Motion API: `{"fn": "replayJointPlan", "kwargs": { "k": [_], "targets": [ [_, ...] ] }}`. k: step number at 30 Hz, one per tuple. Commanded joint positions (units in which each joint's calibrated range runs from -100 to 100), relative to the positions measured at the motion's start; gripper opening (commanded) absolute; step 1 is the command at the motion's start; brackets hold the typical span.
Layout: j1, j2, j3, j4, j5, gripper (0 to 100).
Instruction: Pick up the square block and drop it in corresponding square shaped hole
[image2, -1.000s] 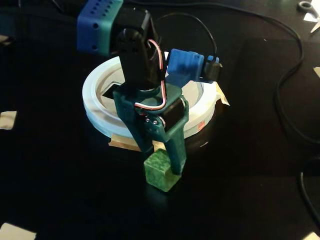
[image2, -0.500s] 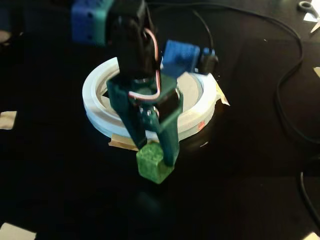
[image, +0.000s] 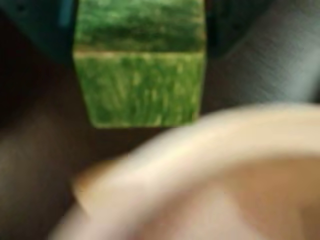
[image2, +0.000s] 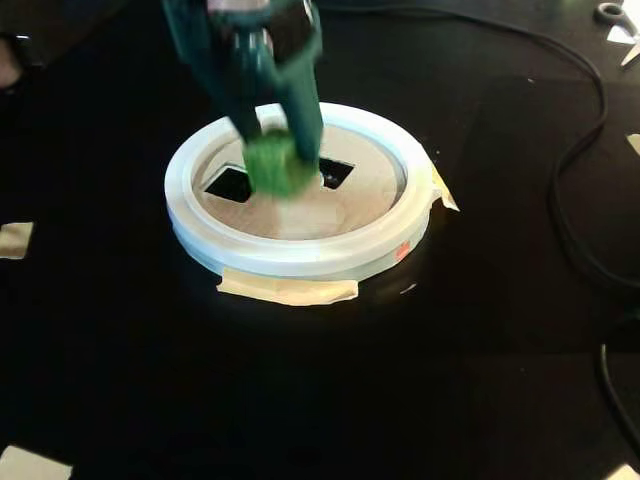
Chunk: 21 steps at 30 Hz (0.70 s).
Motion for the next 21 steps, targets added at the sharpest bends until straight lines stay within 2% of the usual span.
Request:
{"fn": "replayJointPlan", "kwargs": {
  "k": [1,9,21],
  "targets": [
    [-12.1,-6.2,-3.9,1.1,-3.8,26],
    [-22.0,-2.6,-1.1,1.1,-6.5,26],
    [-21.4,4.2,-0.1,0.4,-6.3,26]
  ]
}}
